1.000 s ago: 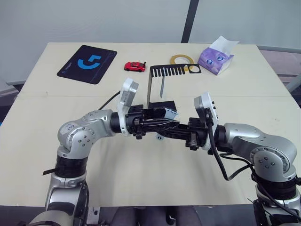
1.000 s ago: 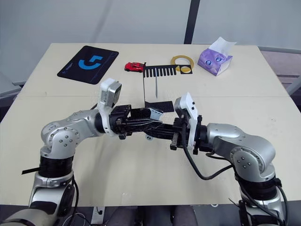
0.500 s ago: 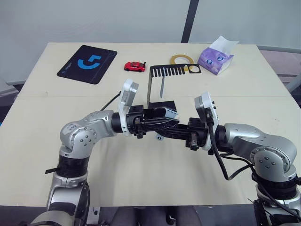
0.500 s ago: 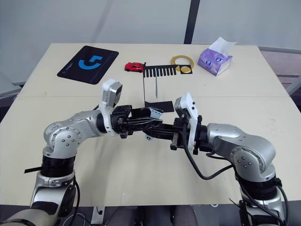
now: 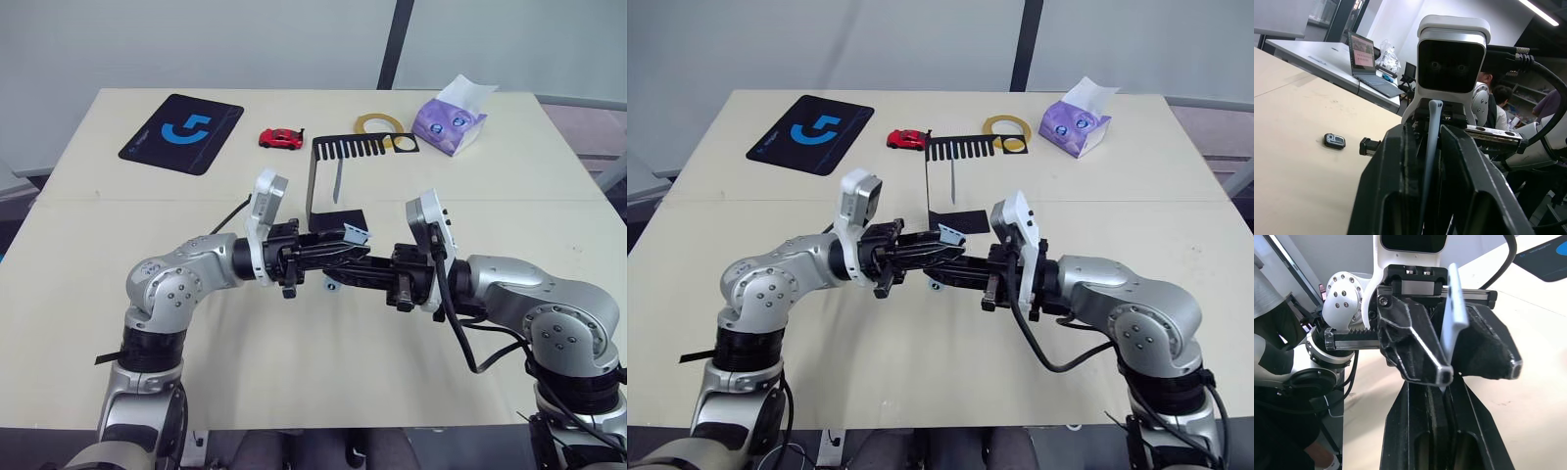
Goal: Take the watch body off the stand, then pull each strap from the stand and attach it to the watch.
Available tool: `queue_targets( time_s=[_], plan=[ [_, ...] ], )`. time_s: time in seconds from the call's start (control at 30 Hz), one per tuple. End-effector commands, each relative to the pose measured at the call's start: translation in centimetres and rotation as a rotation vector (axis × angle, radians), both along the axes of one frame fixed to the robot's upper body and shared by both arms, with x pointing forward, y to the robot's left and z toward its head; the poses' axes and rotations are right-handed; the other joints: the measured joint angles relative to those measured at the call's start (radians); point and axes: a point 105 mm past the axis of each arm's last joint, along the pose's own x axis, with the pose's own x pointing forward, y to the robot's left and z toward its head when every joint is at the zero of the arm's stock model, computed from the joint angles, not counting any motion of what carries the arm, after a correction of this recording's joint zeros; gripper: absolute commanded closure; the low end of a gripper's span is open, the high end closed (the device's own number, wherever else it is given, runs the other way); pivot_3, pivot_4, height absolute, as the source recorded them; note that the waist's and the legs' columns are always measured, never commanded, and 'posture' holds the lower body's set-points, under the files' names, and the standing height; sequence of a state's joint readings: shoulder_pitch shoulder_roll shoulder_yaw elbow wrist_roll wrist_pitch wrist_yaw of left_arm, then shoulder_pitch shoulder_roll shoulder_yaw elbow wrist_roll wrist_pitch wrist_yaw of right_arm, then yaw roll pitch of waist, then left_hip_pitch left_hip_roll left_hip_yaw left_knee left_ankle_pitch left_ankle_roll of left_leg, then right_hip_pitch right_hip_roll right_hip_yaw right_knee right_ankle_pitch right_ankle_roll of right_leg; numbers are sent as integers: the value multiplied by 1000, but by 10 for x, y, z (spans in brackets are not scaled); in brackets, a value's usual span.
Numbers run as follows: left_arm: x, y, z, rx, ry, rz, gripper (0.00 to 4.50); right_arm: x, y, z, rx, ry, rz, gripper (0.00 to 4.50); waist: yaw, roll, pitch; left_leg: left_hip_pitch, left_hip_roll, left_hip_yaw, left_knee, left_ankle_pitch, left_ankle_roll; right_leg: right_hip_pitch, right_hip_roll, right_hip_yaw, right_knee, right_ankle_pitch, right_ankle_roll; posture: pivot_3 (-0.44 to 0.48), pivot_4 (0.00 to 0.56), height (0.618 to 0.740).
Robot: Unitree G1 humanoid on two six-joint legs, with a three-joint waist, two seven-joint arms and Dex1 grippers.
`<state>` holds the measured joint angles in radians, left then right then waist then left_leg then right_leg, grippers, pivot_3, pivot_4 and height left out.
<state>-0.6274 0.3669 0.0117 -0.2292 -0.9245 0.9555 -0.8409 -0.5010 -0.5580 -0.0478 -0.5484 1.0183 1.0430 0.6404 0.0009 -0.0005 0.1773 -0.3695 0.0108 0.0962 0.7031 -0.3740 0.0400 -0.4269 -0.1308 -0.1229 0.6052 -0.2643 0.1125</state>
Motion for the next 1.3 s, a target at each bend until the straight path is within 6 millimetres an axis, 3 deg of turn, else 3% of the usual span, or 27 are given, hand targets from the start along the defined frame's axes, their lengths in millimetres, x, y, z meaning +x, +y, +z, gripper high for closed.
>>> queue_targets(
  time_s=[0.03, 0.7, 0.83, 1.3],
  plan=[
    [-6, -2, 8, -34, -33, -28, 3323, -4, -1, 12, 23, -52, 10, 4500, 0, 0, 0, 0, 0, 0, 0, 0, 0, 0, 0, 0, 0, 0, 0, 0, 150, 738],
    [-5, -3, 14, -70, -37, -19, 3323, -3, -1, 13, 20, -54, 9, 4500, 0, 0, 0, 0, 0, 0, 0, 0, 0, 0, 0, 0, 0, 0, 0, 0, 150, 738],
    [-5, -3, 14, -79, -36, -20, 4466, -3, -1, 13, 22, -54, 9, 4500, 0, 0, 0, 0, 0, 0, 0, 0, 0, 0, 0, 0, 0, 0, 0, 0, 150, 738],
    [-5, -2, 15, -92, -35, -23, 4466, -1, -2, 17, 22, -79, -11, 4500, 0, 0, 0, 0, 0, 0, 0, 0, 0, 0, 0, 0, 1, 0, 0, 0, 150, 738]
  ],
)
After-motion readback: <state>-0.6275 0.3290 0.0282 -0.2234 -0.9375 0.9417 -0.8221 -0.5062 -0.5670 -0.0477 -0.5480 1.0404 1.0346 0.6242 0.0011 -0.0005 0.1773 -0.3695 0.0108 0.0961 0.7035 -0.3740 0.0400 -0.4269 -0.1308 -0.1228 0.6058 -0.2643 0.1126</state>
